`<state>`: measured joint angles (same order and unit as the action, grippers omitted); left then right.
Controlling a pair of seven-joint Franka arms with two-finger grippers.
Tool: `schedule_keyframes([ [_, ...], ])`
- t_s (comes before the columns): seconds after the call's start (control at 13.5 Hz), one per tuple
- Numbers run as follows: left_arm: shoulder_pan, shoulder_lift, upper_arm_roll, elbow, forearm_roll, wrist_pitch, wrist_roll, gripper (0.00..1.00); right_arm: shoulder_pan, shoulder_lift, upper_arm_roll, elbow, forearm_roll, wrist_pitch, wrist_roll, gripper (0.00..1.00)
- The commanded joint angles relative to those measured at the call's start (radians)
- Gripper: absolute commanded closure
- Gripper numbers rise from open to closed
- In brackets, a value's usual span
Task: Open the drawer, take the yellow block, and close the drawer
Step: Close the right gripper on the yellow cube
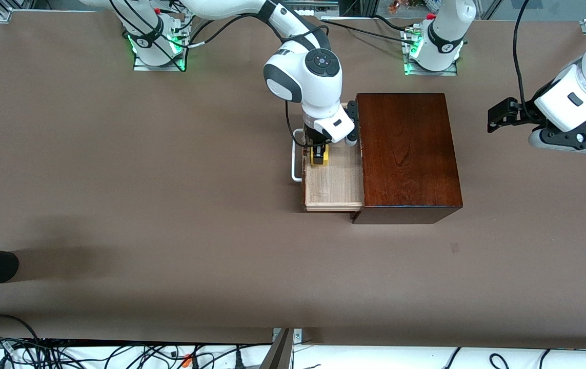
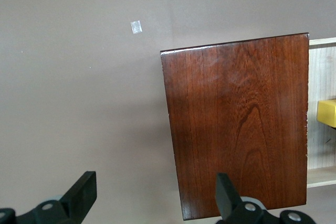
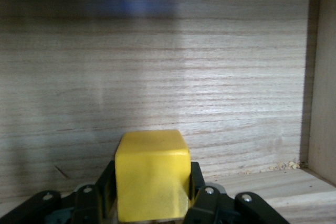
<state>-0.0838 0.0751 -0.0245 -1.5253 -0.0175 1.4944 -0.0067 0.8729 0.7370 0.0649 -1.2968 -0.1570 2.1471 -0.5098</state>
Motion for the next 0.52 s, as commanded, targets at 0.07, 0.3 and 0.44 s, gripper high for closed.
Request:
schedule_keyframes([
  [0.07,-0.005,-0.018,0.014,-0.012,-0.019,0.006,0.02,0.0,0.012,0.006,-0.01,0.04,-0.012,-0.042,0.004,0.78],
  [0.3,0.001,-0.018,0.015,-0.004,-0.019,0.006,0.022,0.0,0.011,0.005,-0.004,0.178,-0.004,-0.211,0.005,0.78],
  [0.44,-0.001,-0.018,0.014,-0.002,-0.019,0.006,0.022,0.0,0.011,0.002,-0.004,0.243,0.002,-0.33,0.005,0.78],
])
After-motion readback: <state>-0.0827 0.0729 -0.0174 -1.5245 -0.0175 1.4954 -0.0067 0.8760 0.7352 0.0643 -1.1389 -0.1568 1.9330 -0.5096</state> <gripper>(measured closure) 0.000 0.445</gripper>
